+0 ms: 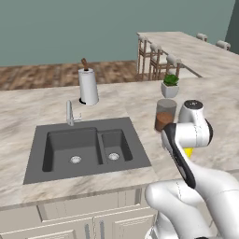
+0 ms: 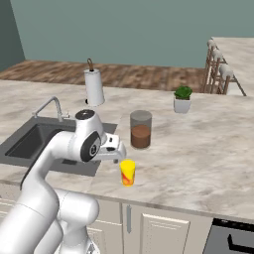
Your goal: Place the jar in the left basin and the cup in the right basin of the sink.
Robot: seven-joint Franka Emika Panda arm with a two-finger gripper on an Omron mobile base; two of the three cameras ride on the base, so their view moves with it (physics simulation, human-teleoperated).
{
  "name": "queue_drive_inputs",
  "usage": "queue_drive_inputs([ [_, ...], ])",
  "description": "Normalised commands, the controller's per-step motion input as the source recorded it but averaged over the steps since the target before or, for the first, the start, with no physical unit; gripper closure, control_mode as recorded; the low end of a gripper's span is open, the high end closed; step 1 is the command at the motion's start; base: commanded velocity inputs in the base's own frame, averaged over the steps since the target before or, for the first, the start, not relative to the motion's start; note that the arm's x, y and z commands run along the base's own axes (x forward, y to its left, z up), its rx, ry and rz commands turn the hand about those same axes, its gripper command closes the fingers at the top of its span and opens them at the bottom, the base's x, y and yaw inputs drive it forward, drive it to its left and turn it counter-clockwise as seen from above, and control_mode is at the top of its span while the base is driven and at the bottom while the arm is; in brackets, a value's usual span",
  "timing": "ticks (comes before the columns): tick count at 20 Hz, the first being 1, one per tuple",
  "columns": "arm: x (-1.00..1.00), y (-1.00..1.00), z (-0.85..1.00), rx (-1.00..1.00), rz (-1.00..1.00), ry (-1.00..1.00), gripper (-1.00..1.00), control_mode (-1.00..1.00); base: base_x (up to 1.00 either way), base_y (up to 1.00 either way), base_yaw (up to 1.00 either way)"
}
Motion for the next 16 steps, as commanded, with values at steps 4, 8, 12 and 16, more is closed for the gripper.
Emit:
queue_drive_inputs([
  [4, 0.17, -0.08, -0.08, 0.0, 0.0, 0.0, -1.0, -1.0, 0.0, 0.0, 0.0],
  [8, 0.09, -0.13, -0.11, 0.0, 0.0, 0.0, -1.0, -1.0, 0.0, 0.0, 0.0],
  [12, 0.05, -0.14, -0.13, 0.0, 0.0, 0.0, -1.0, -1.0, 0.0, 0.0, 0.0],
  [16, 0.1, -0.11, -0.16, 0.0, 0.0, 0.0, -1.0, -1.0, 0.0, 0.0, 0.0],
])
